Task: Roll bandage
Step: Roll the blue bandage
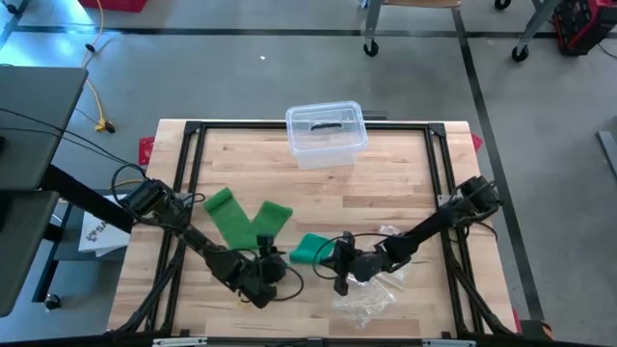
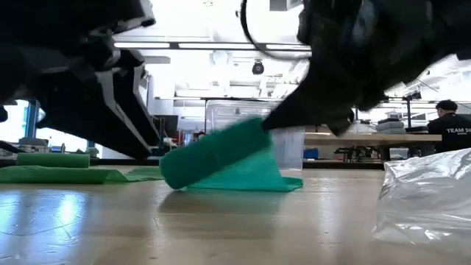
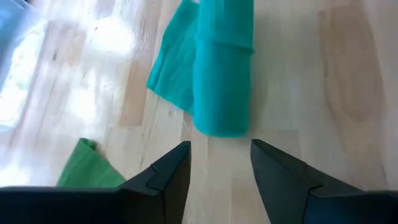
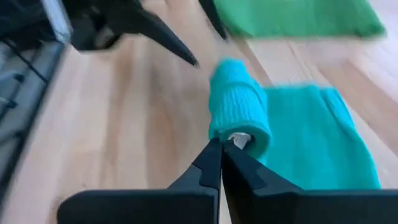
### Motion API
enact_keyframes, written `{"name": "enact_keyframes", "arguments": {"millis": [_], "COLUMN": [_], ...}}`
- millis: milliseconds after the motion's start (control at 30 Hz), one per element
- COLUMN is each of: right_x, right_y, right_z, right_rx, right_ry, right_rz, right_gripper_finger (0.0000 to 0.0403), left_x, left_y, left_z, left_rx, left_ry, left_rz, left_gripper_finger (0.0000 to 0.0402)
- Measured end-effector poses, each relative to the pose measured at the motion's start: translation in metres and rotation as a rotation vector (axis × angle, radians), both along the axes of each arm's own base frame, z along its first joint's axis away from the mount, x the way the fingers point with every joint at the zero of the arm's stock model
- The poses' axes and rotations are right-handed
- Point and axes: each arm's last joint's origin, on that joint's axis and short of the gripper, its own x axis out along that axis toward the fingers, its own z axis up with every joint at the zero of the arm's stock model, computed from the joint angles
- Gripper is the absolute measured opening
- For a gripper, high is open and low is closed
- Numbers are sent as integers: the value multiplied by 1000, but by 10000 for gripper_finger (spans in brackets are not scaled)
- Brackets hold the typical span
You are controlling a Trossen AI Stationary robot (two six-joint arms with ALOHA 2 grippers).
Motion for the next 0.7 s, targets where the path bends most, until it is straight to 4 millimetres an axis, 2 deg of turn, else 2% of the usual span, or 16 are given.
{"name": "enact_keyframes", "arguments": {"millis": [200,400,533,700], "right_x": [-4,-4,-4,-3], "right_y": [-4,-4,-4,-5], "right_z": [-8,-8,-8,-7], "right_rx": [25,38,38,42], "right_ry": [79,83,83,76], "right_rz": [-50,-61,-60,-65], "right_gripper_finger": [0,0,0,0], "left_x": [-11,-21,-24,-18], "left_y": [7,19,31,30], "left_z": [-26,-40,-46,-46], "left_rx": [-177,-375,-429,-451], "left_ry": [-134,-341,-390,-437], "left_rz": [27,45,95,19], "left_gripper_finger": [161,161,161,161]}}
